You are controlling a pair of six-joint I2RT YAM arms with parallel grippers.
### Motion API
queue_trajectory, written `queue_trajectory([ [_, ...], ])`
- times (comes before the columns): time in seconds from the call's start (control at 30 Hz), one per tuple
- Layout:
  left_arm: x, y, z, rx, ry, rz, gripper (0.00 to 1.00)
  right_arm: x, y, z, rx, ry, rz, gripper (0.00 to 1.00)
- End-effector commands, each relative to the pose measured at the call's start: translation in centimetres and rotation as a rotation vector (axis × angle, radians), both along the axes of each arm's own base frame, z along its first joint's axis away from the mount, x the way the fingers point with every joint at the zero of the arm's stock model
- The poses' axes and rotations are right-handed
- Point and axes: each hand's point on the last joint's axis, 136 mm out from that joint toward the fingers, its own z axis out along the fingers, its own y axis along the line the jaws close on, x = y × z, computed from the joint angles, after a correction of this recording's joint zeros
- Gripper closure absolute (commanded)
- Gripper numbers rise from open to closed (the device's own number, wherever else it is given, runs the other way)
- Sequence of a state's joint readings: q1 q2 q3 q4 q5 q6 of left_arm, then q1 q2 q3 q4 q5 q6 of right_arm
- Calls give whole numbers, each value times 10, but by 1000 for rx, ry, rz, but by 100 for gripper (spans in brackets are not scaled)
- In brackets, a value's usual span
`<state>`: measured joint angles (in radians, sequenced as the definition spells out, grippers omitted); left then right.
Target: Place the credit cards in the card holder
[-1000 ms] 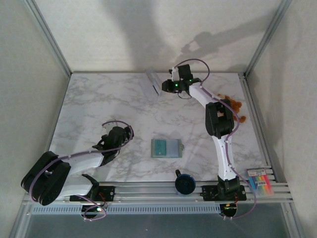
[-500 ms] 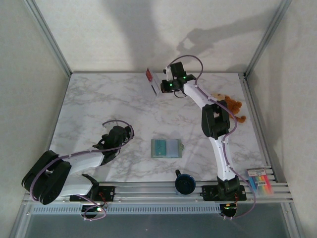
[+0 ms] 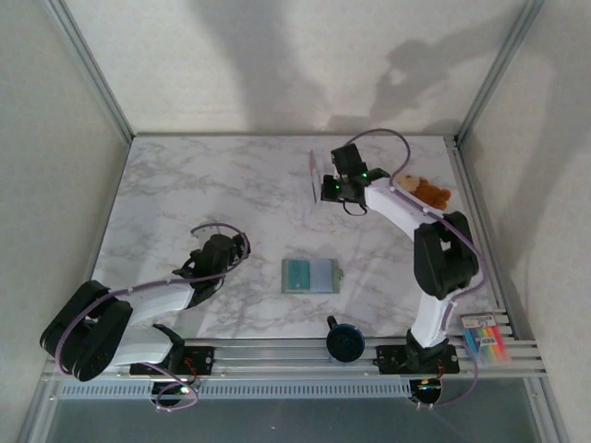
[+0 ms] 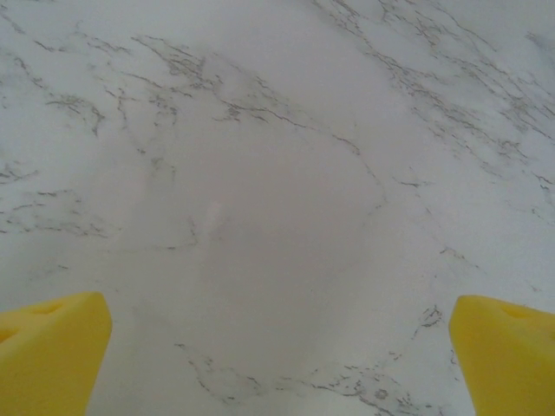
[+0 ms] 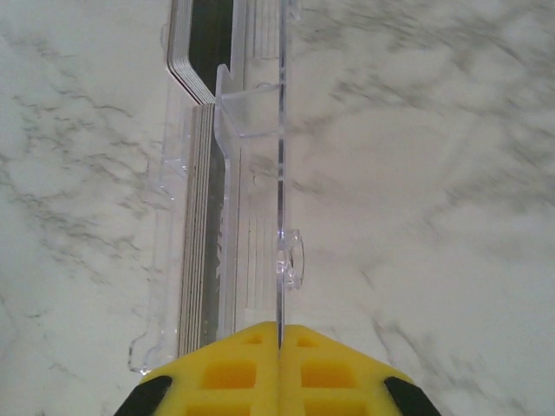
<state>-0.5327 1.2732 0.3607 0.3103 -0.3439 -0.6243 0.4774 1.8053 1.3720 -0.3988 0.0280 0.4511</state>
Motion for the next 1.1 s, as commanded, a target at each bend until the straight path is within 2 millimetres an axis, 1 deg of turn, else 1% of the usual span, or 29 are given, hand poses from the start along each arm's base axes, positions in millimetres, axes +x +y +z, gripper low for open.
queue_trajectory([
  [0.0, -3, 4, 0, -4, 1, 7, 0, -3, -24, 16, 50, -90, -168, 100],
  [0.13, -3, 0, -5, -22, 15, -2, 0, -30, -38, 10, 54, -86, -186, 100],
  [0.23, -1, -3, -7, -27, 29, -10, 0, -42, -52, 7, 26, -121, -195, 100],
  [0.3, -1, -4, -8, -32, 33, -13, 0, -49, -57, -2, 10, -102, -195, 100],
  [0.43, 0, -5, -8, -37, 38, -10, 0, -58, -57, -13, 17, -92, -169, 100],
  [0.53, 2, -6, -2, -30, 20, 3, 0, -59, -59, -19, 3, -68, -154, 100],
  [0.63, 2, -12, -4, -27, 27, -2, 0, -57, -61, -22, -17, -70, -151, 100],
  [0.77, 3, -21, 5, 0, -1, -31, 1, -56, -65, -25, -23, -58, -151, 100],
  [0.87, 2, -22, 3, 5, 0, -33, 0, -57, -66, -28, -33, -56, -145, 97],
  [0.93, 2, -20, 6, 12, -9, -28, 0, -56, -68, -32, -37, -53, -146, 96],
  [1.07, -1, -18, 7, 12, -20, -24, 0, -59, -63, -40, -11, -30, -126, 95],
])
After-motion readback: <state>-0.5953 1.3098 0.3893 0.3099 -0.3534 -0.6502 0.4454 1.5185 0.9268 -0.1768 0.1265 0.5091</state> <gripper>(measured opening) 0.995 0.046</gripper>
